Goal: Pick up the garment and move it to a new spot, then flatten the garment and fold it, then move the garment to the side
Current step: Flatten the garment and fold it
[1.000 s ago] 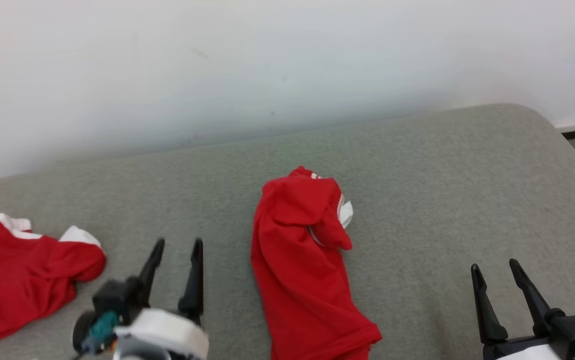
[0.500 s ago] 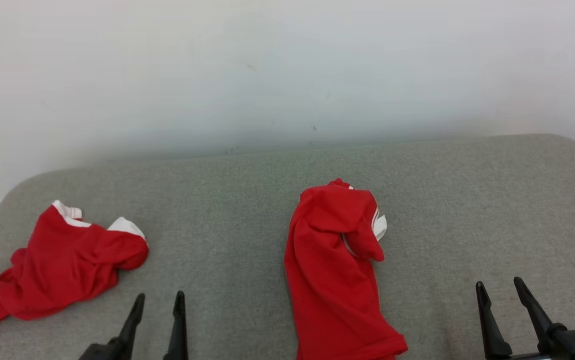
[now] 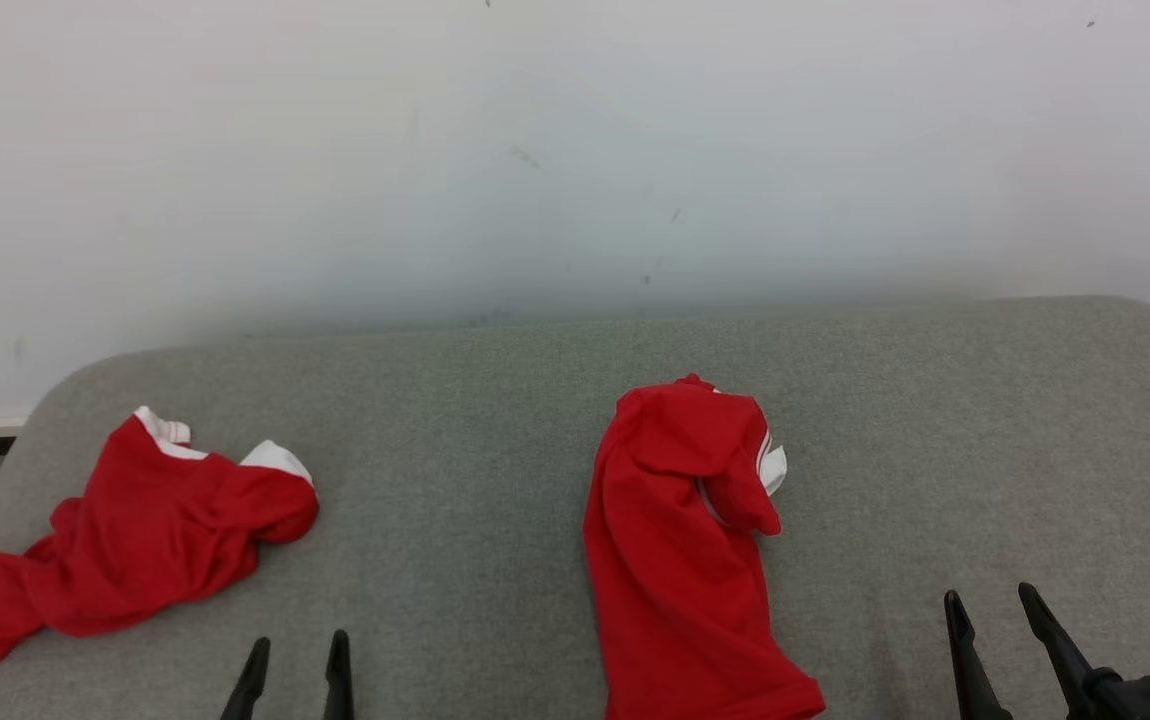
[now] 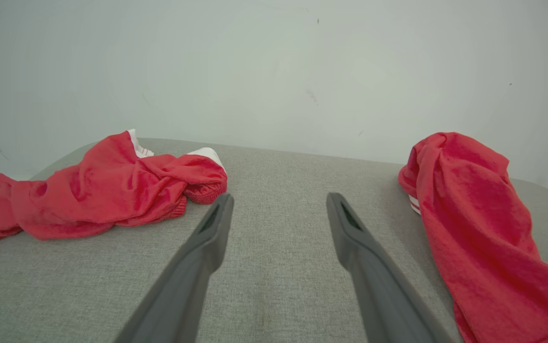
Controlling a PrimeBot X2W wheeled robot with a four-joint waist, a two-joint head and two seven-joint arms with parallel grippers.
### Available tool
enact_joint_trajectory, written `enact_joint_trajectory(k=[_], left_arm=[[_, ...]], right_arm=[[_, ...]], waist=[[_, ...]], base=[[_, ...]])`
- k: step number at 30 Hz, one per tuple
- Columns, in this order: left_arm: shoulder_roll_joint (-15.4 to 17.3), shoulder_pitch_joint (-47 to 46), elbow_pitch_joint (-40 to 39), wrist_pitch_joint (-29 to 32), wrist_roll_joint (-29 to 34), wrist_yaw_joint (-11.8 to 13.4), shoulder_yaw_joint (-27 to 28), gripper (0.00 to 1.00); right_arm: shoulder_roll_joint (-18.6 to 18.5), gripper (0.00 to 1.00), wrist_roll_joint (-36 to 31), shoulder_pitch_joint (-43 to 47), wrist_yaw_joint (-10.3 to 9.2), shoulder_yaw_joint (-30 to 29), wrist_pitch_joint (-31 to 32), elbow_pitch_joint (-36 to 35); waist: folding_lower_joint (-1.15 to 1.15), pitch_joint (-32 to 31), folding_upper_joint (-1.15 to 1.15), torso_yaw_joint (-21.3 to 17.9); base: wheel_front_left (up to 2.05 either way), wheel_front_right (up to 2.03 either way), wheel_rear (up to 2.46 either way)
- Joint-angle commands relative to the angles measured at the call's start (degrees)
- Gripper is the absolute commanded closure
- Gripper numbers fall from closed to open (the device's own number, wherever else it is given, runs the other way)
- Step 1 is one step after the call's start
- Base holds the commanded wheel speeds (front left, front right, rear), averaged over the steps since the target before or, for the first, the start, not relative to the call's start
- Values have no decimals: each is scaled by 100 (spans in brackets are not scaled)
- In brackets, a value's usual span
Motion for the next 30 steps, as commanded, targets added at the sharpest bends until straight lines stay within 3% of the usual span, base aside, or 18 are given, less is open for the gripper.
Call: enact_joint_trajectory(k=[1,13,19,24,30], left_arm=[[7,59,-12,-3,63,-21,20,0],[-7,62,20,-3,-13,-1,-7,0],[-7,-192,-75,-3,174,-129,-205,0],[-7,-613,-24,-3,440,-391,-806,0],[-4,-1257,592,-3,652,-625,-1971,0]], right_arm=[[-1,0,66,55,0,0,3,19],[-31,0,77,-6,0,75,3,60],[-26,0,84,-104,0,107,3,24],[-29,0,104,-178,0,134,3,1],[-9,0,113,-252,0,166,3,14]], waist=[[0,-4,0,11],[0,6,0,8],[0,80,0,-84],[0,137,0,-291],[0,202,0,-660]], base=[[0,0,0],[0,0,0],[0,0,0],[0,0,0],[0,0,0]])
